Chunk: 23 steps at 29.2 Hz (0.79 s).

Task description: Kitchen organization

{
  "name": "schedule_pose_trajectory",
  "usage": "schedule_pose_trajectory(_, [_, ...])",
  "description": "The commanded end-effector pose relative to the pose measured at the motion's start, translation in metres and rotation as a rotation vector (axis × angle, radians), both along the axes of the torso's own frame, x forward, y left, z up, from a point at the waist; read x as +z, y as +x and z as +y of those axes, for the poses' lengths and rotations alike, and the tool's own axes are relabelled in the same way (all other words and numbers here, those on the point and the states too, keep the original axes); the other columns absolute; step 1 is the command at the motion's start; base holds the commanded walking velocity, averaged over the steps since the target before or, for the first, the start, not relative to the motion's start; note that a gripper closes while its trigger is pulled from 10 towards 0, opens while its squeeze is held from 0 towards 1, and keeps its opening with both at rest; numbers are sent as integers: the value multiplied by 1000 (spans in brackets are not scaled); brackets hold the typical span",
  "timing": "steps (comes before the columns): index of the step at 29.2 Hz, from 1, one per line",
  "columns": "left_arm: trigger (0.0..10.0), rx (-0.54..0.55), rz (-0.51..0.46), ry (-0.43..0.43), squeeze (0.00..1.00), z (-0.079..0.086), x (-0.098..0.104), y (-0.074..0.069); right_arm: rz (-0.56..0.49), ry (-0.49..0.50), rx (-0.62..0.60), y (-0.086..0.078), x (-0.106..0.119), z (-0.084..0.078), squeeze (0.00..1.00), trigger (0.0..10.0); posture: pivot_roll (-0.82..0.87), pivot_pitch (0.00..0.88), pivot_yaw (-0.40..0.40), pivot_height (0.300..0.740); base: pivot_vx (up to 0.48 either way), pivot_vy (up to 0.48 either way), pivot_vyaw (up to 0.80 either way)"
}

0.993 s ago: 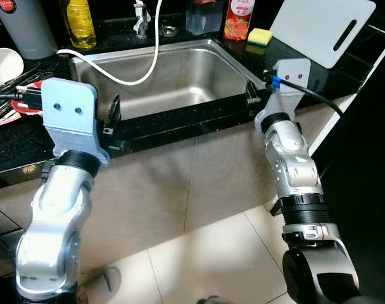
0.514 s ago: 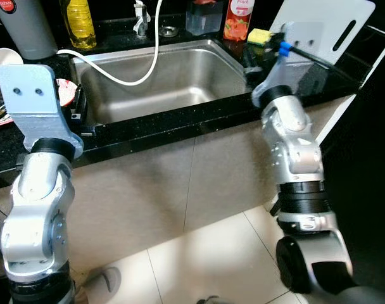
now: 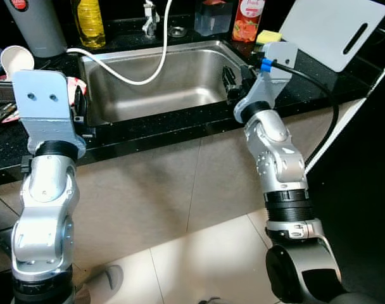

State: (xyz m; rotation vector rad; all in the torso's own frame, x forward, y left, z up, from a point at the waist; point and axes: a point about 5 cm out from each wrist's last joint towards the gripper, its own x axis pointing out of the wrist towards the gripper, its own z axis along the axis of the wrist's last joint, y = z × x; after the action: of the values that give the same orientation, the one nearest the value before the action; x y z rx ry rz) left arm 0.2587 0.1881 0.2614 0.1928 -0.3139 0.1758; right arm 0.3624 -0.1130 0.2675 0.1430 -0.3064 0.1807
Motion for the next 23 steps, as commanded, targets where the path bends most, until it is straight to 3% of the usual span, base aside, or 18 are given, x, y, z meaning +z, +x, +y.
schedule_pose_trajectory(1, [10000, 9, 16, 5, 0, -2, -7, 2, 29, 24, 8, -2, -4, 1, 0, 10000, 198, 0, -11, 740, 0, 0, 0])
schedule_pose_trajectory(9, [10000, -19, 11, -38, 0, -9, -12, 5, 72, 57, 11, 0, -11, 3, 0, 10000, 164, 0, -17, 740, 0, 0, 0])
schedule_pose_trajectory(16, [10000, -48, -3, -26, 0, -14, -12, 8, 67, 88, 0, -1, -11, 0, 0, 10000, 155, 0, -8, 740, 0, 0, 0])
schedule_pose_trajectory(23, [10000, -48, -14, -24, 0, -14, -11, 11, 70, 54, 5, -2, -14, 1, 0, 10000, 156, 0, -8, 740, 0, 0, 0])
